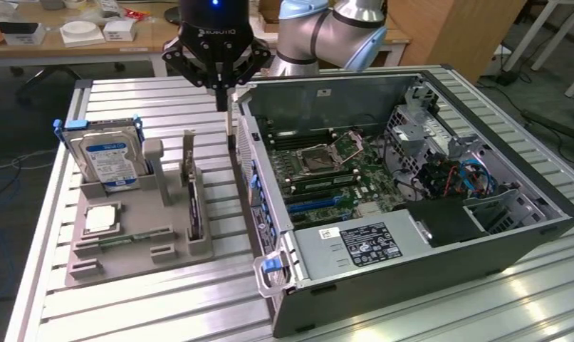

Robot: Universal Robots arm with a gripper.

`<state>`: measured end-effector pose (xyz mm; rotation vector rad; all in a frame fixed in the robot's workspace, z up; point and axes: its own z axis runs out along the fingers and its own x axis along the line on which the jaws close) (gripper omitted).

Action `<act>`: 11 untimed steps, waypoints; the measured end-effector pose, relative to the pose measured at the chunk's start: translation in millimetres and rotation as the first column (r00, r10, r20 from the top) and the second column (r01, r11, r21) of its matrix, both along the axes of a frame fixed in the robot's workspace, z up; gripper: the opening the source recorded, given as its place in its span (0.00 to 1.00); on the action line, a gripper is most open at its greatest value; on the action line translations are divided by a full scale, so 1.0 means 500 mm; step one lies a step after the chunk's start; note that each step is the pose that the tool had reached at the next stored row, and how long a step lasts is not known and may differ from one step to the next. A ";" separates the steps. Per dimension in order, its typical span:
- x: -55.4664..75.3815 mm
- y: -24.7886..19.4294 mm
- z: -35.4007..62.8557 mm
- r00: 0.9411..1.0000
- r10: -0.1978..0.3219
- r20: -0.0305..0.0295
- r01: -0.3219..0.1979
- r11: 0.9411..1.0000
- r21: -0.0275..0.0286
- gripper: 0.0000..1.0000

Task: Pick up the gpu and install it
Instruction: 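Reach for the gpu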

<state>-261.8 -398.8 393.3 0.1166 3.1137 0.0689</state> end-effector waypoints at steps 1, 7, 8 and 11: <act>-0.002 0.0000 0.000 1.000 0.000 0.000 0.000 1.000 0.000 0.10; -0.016 0.0000 0.000 1.000 0.000 0.000 0.000 1.000 0.000 0.10; -0.018 0.0000 0.000 1.000 0.000 0.000 0.000 1.000 0.000 0.10; -0.026 0.0000 0.000 1.000 0.000 0.000 0.000 1.000 0.000 0.10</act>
